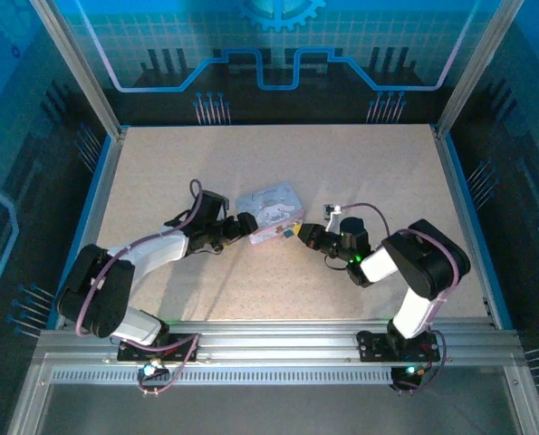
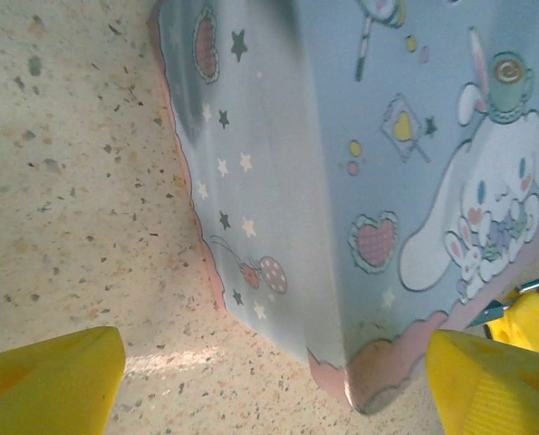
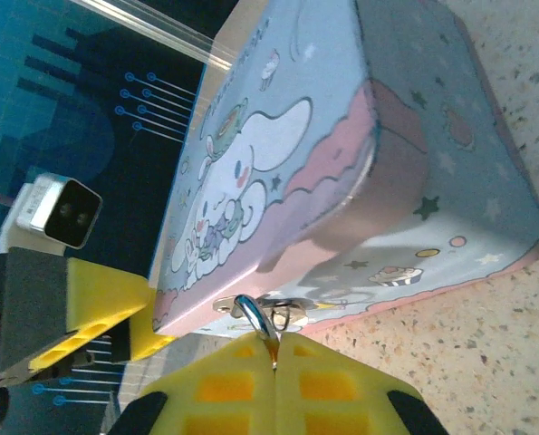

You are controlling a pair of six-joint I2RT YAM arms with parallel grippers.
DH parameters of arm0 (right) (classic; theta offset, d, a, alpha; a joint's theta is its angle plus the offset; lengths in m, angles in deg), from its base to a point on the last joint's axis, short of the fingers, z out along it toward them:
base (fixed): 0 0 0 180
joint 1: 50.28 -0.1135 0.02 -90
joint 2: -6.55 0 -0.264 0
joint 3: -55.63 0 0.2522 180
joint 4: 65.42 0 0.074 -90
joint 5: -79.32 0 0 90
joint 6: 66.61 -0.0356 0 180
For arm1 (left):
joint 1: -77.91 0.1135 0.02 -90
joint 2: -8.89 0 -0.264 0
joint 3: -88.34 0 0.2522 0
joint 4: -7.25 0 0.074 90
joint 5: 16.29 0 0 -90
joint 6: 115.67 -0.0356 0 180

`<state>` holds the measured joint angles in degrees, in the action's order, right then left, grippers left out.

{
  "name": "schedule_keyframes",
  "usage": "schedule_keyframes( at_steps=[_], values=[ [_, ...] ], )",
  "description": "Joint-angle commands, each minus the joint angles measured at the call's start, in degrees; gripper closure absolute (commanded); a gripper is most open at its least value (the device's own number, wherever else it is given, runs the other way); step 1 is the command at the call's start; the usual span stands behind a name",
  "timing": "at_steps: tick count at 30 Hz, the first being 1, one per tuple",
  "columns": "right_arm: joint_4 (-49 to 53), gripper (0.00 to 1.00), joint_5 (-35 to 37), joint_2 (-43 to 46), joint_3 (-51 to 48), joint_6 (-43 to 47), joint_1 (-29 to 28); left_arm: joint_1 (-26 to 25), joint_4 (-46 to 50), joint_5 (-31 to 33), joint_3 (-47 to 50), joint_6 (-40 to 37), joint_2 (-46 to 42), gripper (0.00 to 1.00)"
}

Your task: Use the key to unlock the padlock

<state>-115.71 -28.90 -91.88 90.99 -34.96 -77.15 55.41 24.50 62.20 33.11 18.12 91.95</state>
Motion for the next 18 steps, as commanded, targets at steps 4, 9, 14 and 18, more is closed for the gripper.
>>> schedule_keyframes(
  at_steps=[4, 9, 14, 18],
  values=[
    [22.41, 1.0, -1.18, 12.94, 0.5, 9.55, 0.96, 2.12, 3.04, 3.54, 0.35, -3.03, -6.99, 0.07],
    [40.48, 1.0, -1.91, 23.86, 3.88, 16.34, 0.95, 3.32, 3.46, 5.27, 1.82, -5.0, -10.24, 0.06],
    [55.69, 1.0, -2.87, 31.51, 7.44, 20.53, 0.95, 4.2, 2.67, 6.42, 3.98, -5.78, -12.51, 0.05],
    [70.38, 1.0, -4.7, 34.94, 11.28, 24.59, 0.95, 4.79, 2.71, 8.46, 5.4, -6.83, -15.13, 0.01]
  ],
)
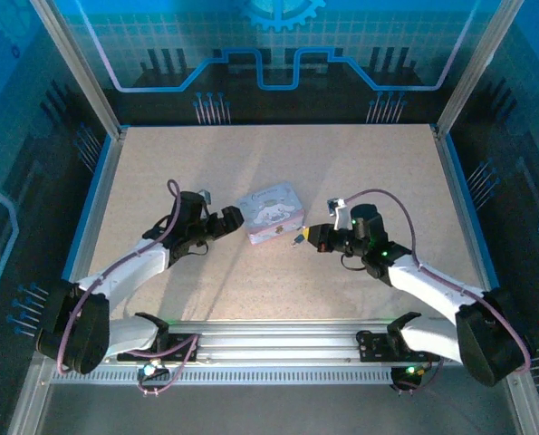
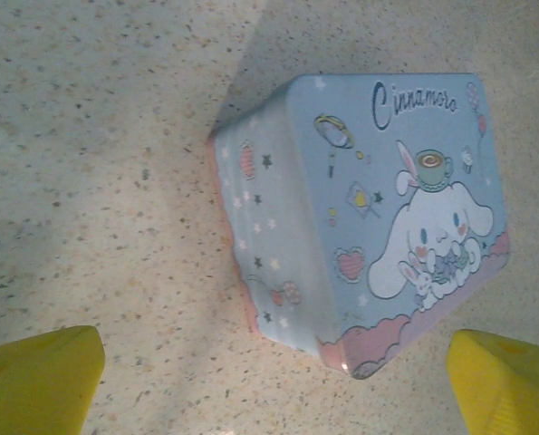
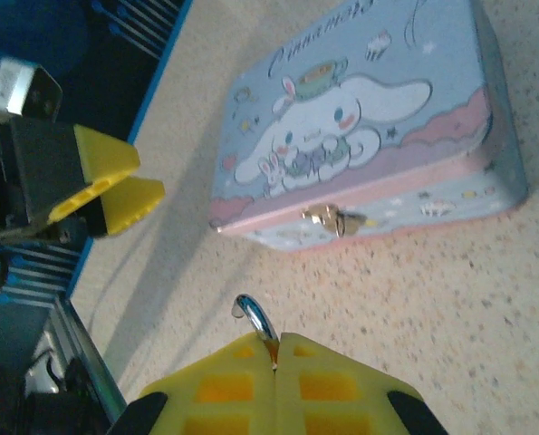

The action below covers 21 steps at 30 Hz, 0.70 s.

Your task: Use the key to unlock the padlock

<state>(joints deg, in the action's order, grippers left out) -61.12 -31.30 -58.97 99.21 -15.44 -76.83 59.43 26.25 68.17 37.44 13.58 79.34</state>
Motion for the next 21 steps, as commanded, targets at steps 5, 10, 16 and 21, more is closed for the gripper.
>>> schedule_keyframes(
  at_steps=[5, 10, 16, 21],
  values=[
    [32.76, 1.0, -2.38, 4.1, 8.03, 8.35, 0.52, 2.01, 1.79, 3.65, 1.77, -3.61, -4.78, 0.01],
    [40.06, 0.99, -2.18, 2.58, 8.68, 7.81, 0.35, 2.72, 1.96, 3.52, 2.25, -3.73, -5.11, 0.01],
    [39.99, 0.99, -1.97, -3.08, 6.84, 7.18, 0.27, 2.82, 1.97, 3.34, 2.85, -3.65, -5.5, 0.01],
    [37.63, 0.99, -1.31, -8.58, 7.48, 7.17, 0.22, 2.84, 2.05, 3.17, 3.04, -3.4, -5.68, 0.01]
  ],
)
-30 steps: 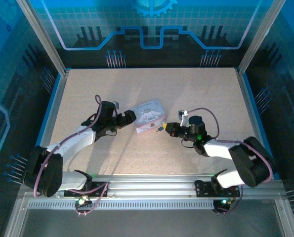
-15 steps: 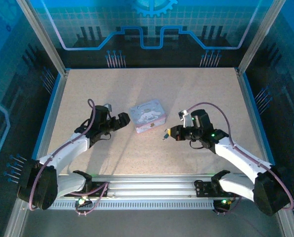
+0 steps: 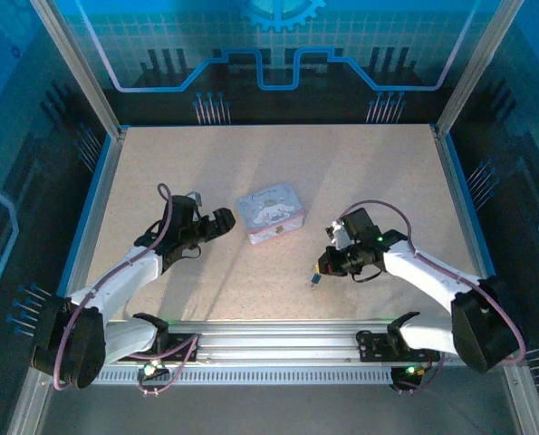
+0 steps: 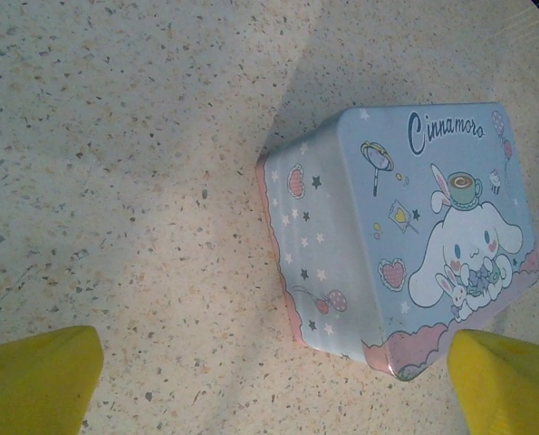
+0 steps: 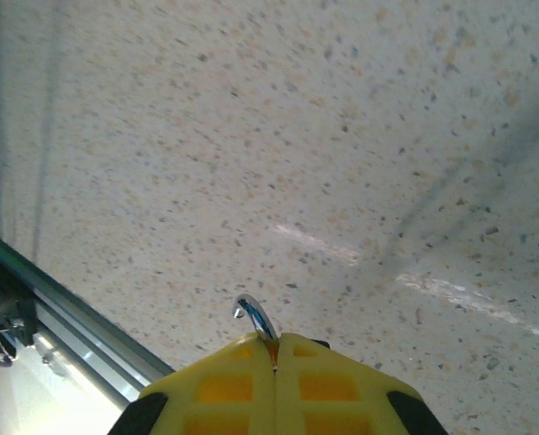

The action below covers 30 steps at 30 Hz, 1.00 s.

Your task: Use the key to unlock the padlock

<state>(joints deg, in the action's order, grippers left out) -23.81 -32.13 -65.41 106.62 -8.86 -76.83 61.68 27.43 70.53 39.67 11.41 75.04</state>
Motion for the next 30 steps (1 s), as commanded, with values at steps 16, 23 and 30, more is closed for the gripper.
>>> schedule_keyframes(
  at_steps=[16, 23, 30],
  values=[
    [-5.34, 0.93, -0.28, -14.84, 3.5, 0.66, 0.27, 0.63, 0.94, 0.58, 0.9, -1.17, -1.13, 0.01],
    [-5.88, 0.78, 0.67, -15.37, 4.66, -0.18, 0.7, 0.93, 0.86, 0.41, 0.9, -1.02, -1.34, 0.01],
    [-2.99, 0.63, 2.97, -13.16, 7.09, 0.99, 1.5, 1.46, 1.58, 0.36, 0.57, -1.13, -2.34, 0.01]
  ],
)
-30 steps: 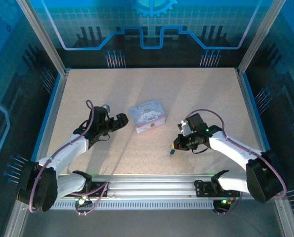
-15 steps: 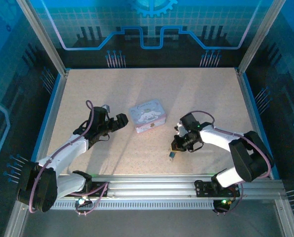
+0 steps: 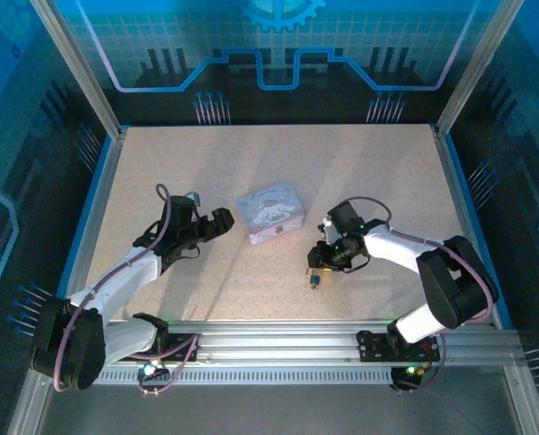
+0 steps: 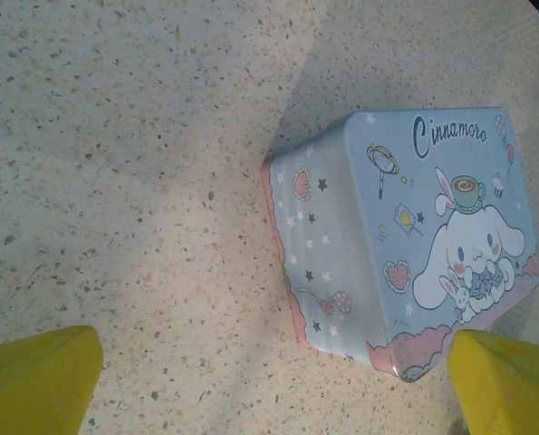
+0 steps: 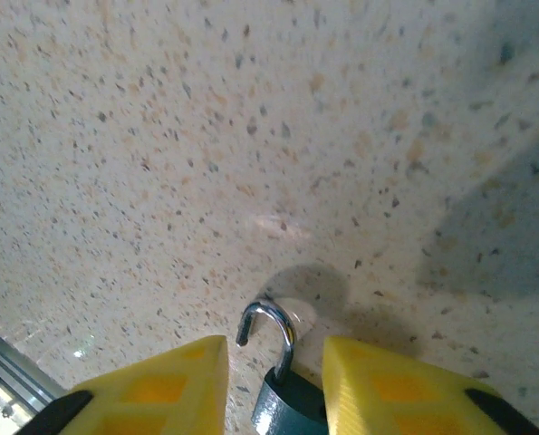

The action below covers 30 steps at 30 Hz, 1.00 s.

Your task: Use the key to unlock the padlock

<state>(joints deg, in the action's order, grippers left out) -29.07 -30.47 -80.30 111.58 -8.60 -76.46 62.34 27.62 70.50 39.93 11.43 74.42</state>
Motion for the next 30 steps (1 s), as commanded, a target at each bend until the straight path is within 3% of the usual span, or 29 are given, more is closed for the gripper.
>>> schedule_keyframes(
  at_steps=[1, 8, 14, 21, 25, 30],
  values=[
    [2.73, 0.61, 1.87, 2.26, 2.39, 0.94, 1.28, 0.86, 1.49, 0.43, 0.29, -1.07, -2.0, 0.01],
    [7.22, 0.45, 7.81, 10.07, 3.85, 3.13, 3.41, 1.59, 1.83, 1.81, 0.03, -1.64, -4.23, 0.01],
    [9.84, 0.34, 13.41, 18.11, 4.76, 7.03, 9.23, 2.12, 1.77, 4.89, -0.57, -3.08, -6.76, 0.01],
    [7.13, 0.0, 20.85, 27.89, 3.04, 15.08, 17.02, 2.74, 3.46, 12.93, -1.29, -6.68, -11.39, 0.01],
    [1.54, 0.0, 24.5, 33.13, -1.12, 23.11, 20.1, 3.18, 3.66, 17.93, -0.74, -8.51, -13.31, 0.01],
    [-13.55, 0.0, 29.96, 39.57, -12.05, 28.98, 23.14, 4.04, -1.83, 22.1, 1.69, -11.05, -13.01, 0.01]
  ],
)
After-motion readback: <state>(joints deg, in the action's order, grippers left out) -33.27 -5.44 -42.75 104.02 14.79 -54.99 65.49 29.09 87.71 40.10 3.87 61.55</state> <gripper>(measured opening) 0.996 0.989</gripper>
